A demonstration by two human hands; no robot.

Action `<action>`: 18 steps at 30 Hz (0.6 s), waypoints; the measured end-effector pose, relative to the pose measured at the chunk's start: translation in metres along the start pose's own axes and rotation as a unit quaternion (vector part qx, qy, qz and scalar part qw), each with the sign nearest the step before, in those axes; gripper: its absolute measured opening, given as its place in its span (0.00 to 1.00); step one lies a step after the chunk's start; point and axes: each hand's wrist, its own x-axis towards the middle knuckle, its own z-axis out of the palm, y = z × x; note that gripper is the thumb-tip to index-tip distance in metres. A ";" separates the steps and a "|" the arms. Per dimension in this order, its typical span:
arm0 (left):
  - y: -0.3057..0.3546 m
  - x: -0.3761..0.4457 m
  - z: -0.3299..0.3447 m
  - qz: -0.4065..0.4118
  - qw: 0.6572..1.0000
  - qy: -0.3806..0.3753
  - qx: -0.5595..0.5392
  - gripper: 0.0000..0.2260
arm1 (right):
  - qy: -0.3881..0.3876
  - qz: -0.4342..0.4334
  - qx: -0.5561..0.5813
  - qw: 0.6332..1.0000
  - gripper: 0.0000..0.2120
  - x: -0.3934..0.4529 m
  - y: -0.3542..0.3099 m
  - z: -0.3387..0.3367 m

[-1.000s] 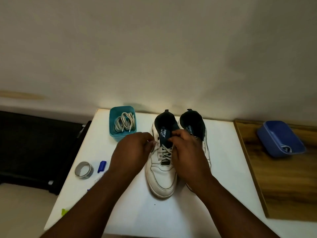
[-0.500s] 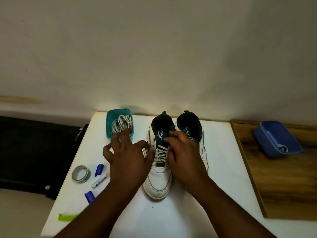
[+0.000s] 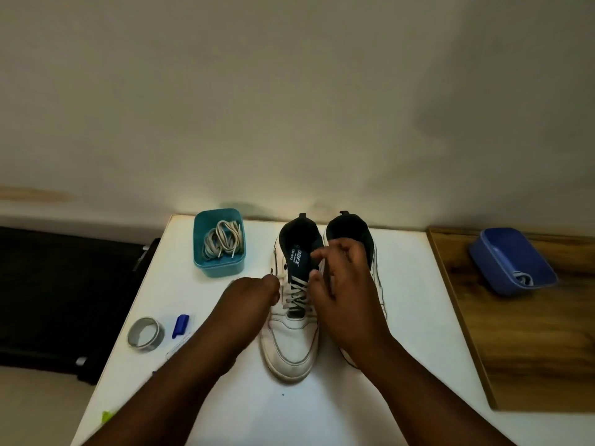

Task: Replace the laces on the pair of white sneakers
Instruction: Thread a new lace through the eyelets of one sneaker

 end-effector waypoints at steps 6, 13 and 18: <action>0.012 -0.014 -0.001 0.024 0.911 -0.101 -0.398 0.18 | -0.174 -0.043 0.125 0.976 0.16 -0.009 -0.016 -0.005; 0.005 -0.002 0.002 -0.064 0.831 -0.058 -0.549 0.13 | -0.237 0.000 0.134 0.962 0.05 -0.017 -0.013 -0.002; 0.006 0.001 0.004 -0.086 0.795 -0.031 -0.600 0.12 | -0.291 0.078 0.227 0.926 0.10 -0.013 -0.013 -0.005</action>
